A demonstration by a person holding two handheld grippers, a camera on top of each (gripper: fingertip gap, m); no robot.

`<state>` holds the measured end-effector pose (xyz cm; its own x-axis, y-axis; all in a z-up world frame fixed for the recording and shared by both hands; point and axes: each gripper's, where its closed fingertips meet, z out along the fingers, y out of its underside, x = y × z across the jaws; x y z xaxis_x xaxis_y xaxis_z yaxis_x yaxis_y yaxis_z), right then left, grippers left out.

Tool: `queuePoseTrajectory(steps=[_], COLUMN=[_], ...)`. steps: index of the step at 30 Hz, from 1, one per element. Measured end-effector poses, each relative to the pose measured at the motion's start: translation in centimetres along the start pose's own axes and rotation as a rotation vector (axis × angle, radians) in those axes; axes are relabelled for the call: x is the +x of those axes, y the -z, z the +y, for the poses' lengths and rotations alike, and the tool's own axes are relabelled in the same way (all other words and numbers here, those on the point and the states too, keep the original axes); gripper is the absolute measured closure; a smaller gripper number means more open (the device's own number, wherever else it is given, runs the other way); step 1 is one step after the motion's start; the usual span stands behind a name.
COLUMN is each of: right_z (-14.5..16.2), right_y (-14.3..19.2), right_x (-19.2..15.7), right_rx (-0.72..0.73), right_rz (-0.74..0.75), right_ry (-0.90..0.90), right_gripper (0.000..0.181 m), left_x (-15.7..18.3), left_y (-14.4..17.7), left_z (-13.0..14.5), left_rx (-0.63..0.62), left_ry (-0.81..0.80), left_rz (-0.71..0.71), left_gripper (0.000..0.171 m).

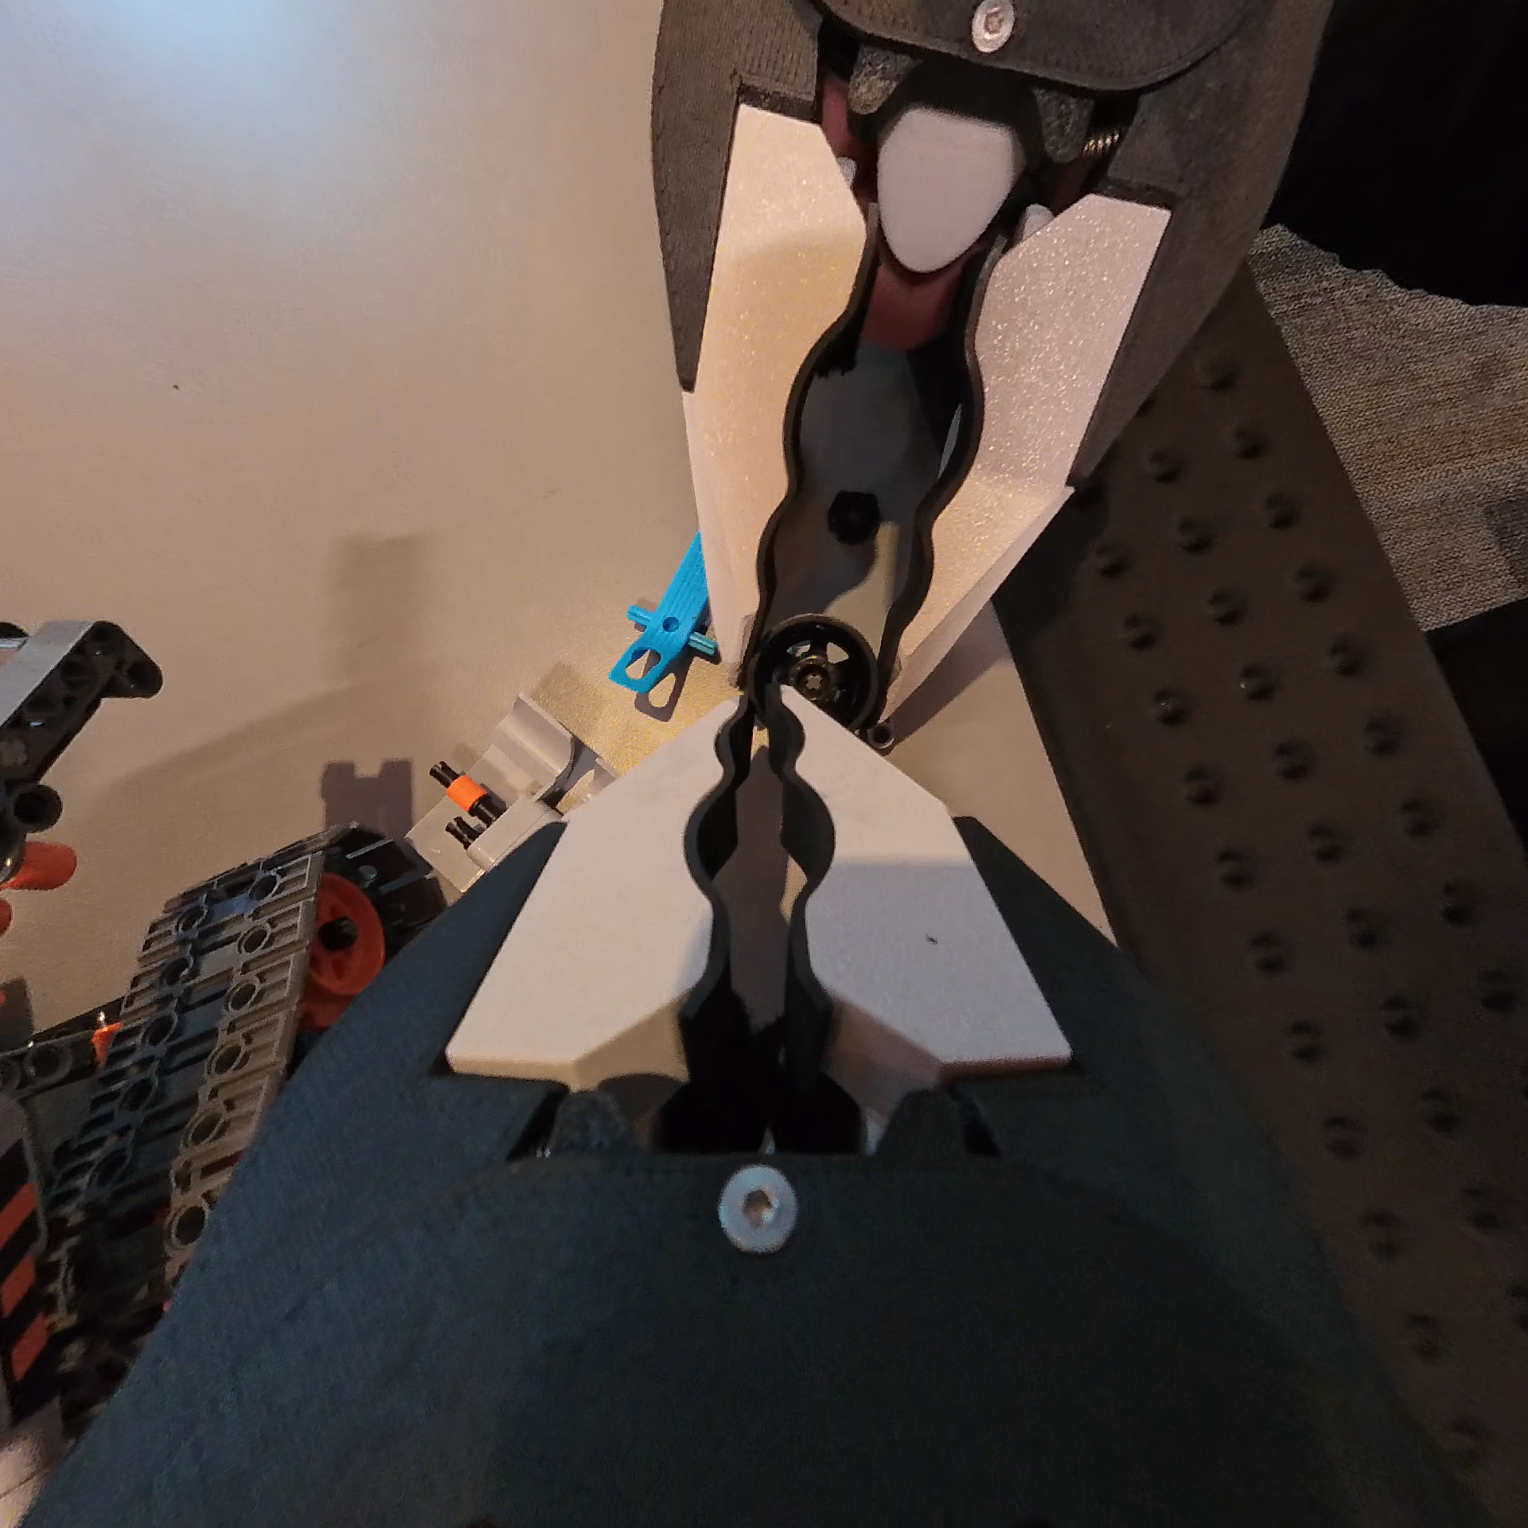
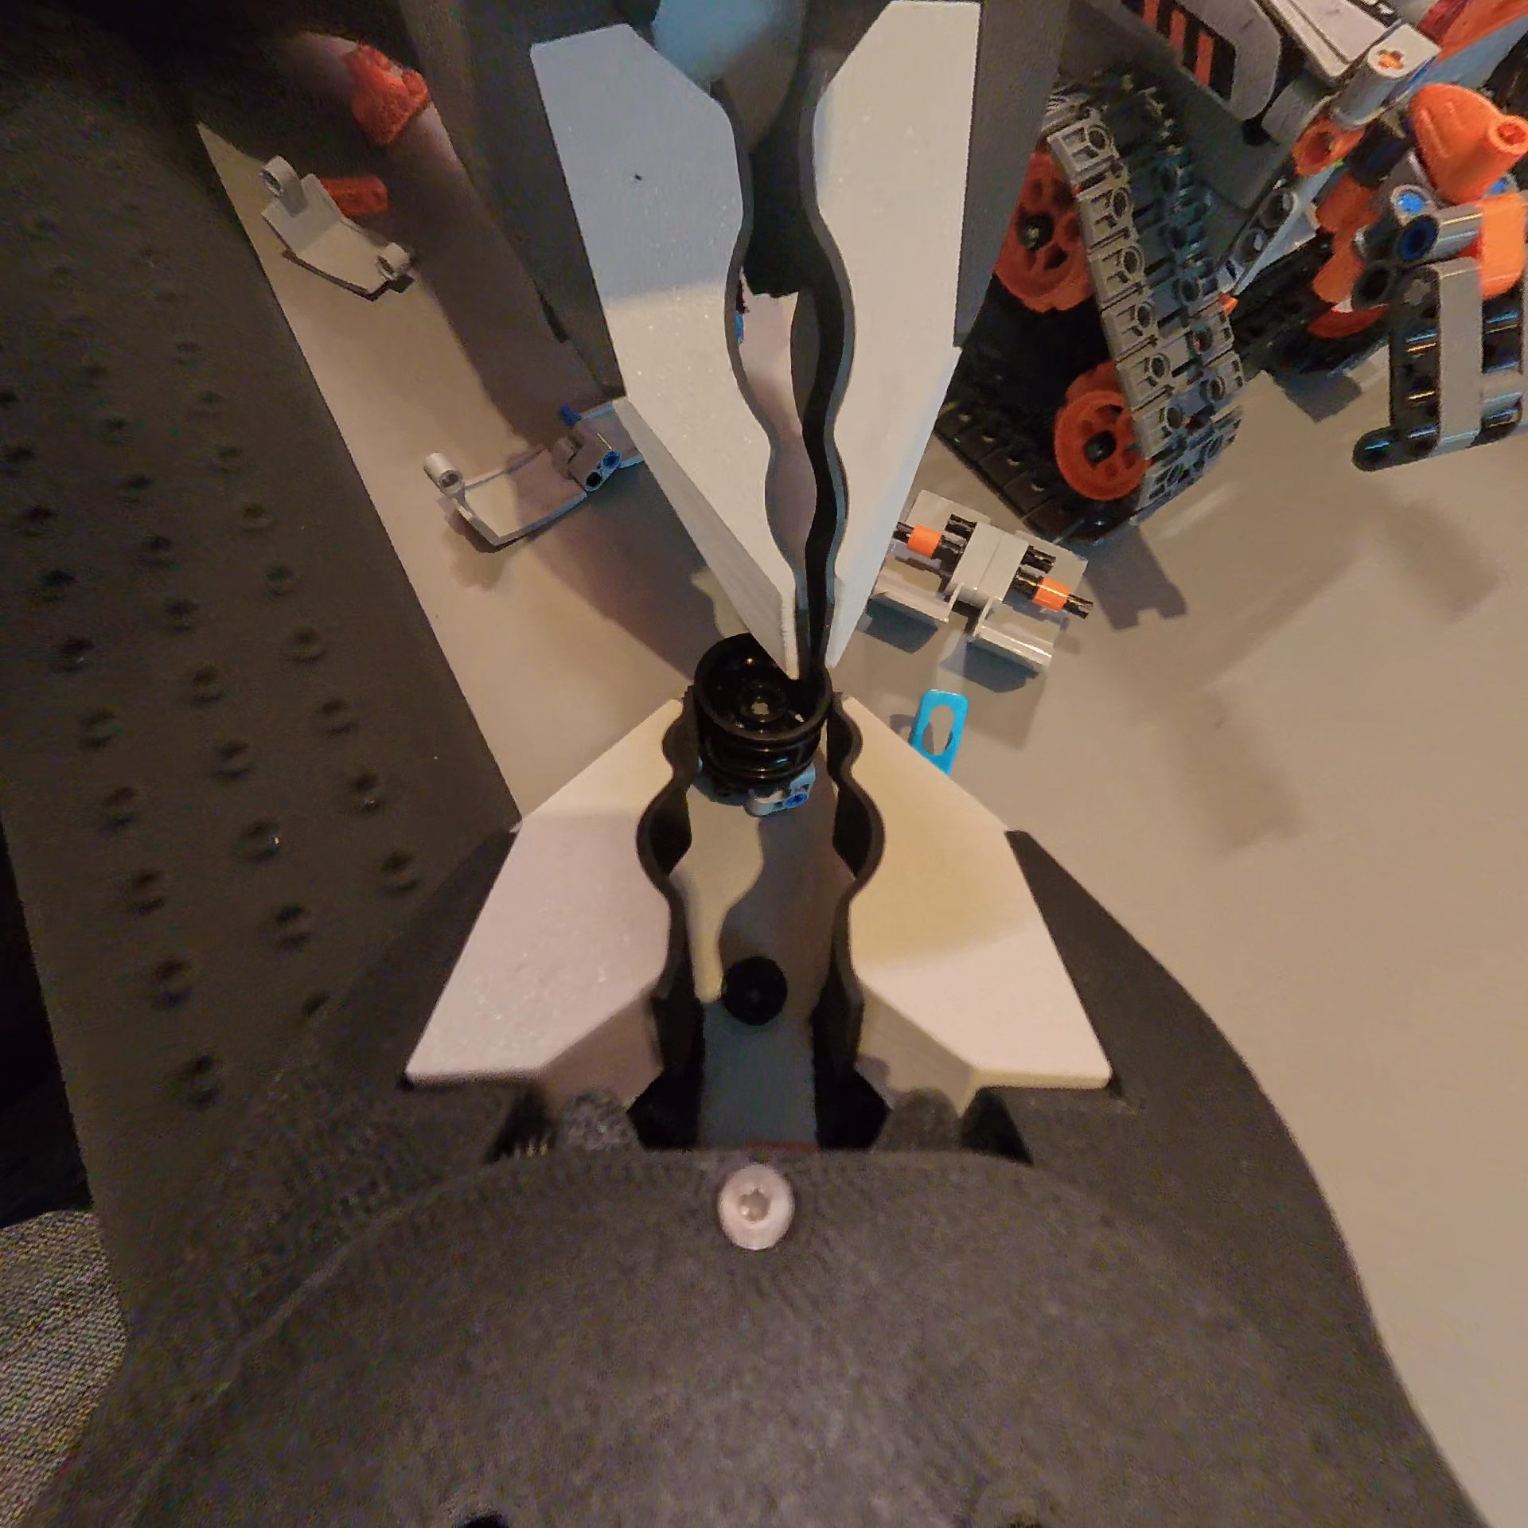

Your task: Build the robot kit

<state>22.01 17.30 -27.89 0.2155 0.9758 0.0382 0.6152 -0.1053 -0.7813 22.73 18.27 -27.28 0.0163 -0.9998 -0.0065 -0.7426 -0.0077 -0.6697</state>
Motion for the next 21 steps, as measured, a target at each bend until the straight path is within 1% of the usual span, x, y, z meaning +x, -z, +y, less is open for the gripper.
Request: queuePoseTrajectory(steps=[7,10,13,21], right_z=[0.6,0.7,0.8,1.1], right_y=[0.4,0.5,0.6,0.7], right_x=[-0.4,-0.5,-0.5,-0.6], right_rx=[-0.005,-0.011,-0.039,-0.136], right_rz=[-0.012,-0.007,-0.004,0.001], right_ry=[0.043,0.054,0.058,0.081], right_gripper=[0.153,0.154,0.154,0.154], left_x=[0.7,0.8,0.8,0.8], left_y=[-0.1,-0.1,-0.2,-0.4], left_z=[-0.3,-0.3,-0.4,-0.4], left_rx=[0.003,-0.027,-0.056,-0.085], left_ry=[-0.029,-0.080,-0.140,-0.194], left_rz=[0.020,-0.003,-0.056,-0.127], left_gripper=[0.169,0.169,0.170,0.171])
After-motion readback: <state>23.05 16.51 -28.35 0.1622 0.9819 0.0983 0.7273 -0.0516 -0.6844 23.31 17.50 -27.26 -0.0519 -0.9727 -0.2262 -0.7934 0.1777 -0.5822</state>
